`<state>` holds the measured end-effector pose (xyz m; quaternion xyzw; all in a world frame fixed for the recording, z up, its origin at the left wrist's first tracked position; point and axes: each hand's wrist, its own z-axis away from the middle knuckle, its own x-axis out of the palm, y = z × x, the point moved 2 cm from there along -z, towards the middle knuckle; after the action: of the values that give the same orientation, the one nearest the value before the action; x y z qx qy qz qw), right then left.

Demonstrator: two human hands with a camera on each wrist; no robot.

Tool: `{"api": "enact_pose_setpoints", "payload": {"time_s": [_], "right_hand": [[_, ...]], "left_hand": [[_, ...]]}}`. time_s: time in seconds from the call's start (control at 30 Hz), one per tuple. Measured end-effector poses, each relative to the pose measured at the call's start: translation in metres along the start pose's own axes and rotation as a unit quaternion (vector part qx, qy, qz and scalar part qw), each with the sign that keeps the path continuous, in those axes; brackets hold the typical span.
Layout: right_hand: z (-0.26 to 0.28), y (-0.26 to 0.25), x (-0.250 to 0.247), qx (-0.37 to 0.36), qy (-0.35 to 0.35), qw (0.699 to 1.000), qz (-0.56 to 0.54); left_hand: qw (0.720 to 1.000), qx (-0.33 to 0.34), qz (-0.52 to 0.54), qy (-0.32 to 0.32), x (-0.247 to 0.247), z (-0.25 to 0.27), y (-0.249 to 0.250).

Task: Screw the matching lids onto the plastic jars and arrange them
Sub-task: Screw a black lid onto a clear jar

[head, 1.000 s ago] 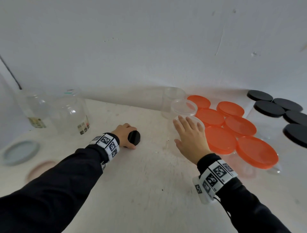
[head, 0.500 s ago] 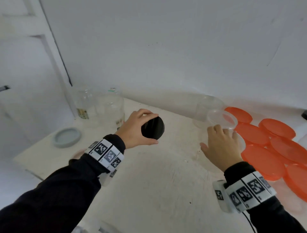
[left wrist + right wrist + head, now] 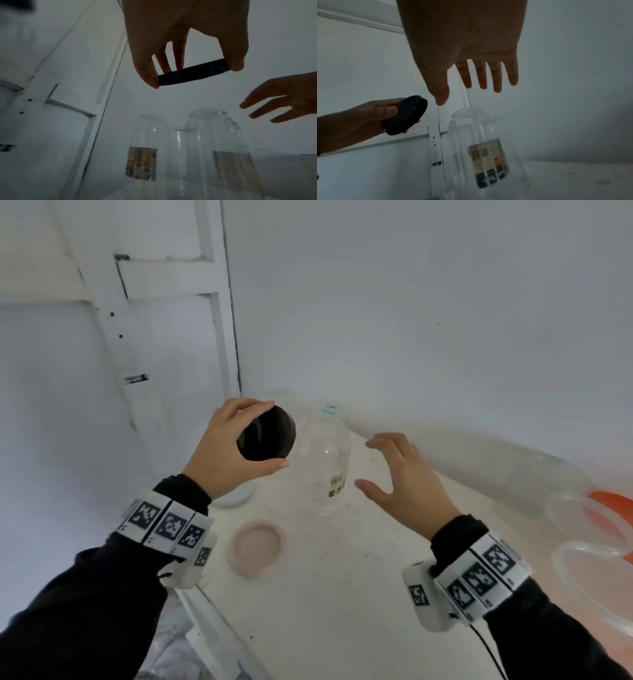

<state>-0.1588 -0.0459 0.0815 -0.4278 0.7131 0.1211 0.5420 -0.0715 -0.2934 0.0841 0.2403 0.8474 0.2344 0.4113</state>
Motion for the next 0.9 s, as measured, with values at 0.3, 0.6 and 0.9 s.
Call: {"api": "enact_pose_setpoints", "payload": {"time_s": [0.3, 0.6, 0.9], "right_hand": [[-0.070, -0.023, 0.059, 0.095, -0.021, 0.992, -0.077], [-0.063, -0.012, 0.065, 0.110, 0.041, 0.985, -0.125], [-0.046, 0.054, 0.036, 0.200, 0.079, 0.973, -0.080]], "left_hand": [[0.999, -0.050, 0.002, 0.000, -0.017, 0.009, -0.054], [0.999, -0.037, 0.015, -0.025, -0.011, 0.002, -0.078], [0.998, -0.012, 0.039, -0.049, 0.007, -0.012, -0.084]]}}
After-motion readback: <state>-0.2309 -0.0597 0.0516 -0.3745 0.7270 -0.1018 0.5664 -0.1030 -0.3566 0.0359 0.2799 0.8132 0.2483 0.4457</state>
